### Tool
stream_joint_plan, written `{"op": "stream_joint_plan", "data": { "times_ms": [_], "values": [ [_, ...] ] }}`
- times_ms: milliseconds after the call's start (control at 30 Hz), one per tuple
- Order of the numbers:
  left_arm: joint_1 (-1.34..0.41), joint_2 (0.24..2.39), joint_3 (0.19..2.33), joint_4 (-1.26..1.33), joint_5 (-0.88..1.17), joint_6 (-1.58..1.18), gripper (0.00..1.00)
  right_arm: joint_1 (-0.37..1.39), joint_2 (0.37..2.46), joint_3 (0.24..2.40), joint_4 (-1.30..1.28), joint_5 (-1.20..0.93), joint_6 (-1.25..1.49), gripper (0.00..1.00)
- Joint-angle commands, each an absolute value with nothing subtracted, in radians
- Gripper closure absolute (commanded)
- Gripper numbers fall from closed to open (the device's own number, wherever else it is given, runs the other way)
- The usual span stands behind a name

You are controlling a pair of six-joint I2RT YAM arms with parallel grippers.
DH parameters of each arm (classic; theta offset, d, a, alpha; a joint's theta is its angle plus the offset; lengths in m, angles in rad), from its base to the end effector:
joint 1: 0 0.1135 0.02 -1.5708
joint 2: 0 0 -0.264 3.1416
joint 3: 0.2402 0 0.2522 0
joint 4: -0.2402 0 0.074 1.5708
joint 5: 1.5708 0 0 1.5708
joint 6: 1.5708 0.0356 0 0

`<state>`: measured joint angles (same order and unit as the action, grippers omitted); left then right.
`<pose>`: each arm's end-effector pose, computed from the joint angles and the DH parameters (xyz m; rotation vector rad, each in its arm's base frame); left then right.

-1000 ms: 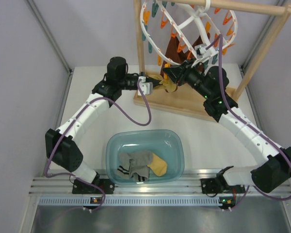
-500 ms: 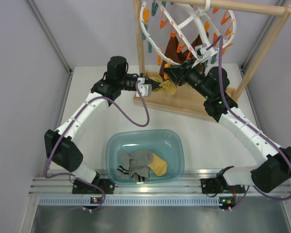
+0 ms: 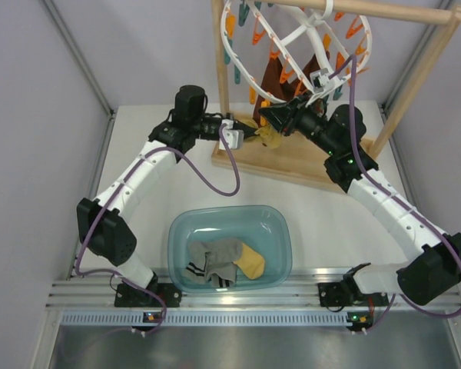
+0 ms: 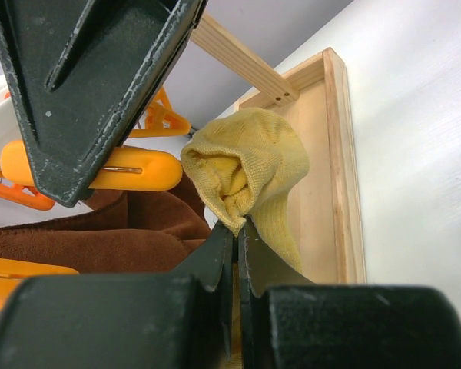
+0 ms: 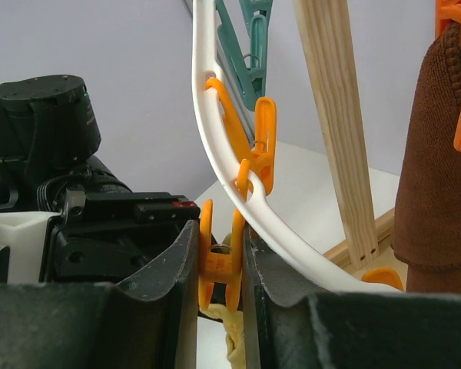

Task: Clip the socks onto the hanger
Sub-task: Clamp the sock onto the hanger.

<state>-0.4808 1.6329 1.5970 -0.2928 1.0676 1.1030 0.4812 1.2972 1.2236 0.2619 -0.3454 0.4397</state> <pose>0.3133 -0.1986 0.3987 1.6349 0.6508 -0.5570 0.2630 0.1509 0.4296 -0.3328 1.4309 0.9966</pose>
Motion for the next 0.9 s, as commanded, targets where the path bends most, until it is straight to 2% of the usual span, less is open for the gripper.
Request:
{"op": "stream_joint_plan", "data": {
  "times_ms": [0, 867],
  "values": [
    [-0.483, 1.640, 1.651, -0.252, 1.129, 1.126, 1.00, 0.472, 1.304, 1.247, 0.342, -0.454, 0.451, 1.00],
    [-0.522, 1.663, 1.689, -0.333, 1.129, 1.232, 1.00, 0.437, 1.322, 1.247, 0.376, -0.552, 0.494, 1.00]
  ]
}}
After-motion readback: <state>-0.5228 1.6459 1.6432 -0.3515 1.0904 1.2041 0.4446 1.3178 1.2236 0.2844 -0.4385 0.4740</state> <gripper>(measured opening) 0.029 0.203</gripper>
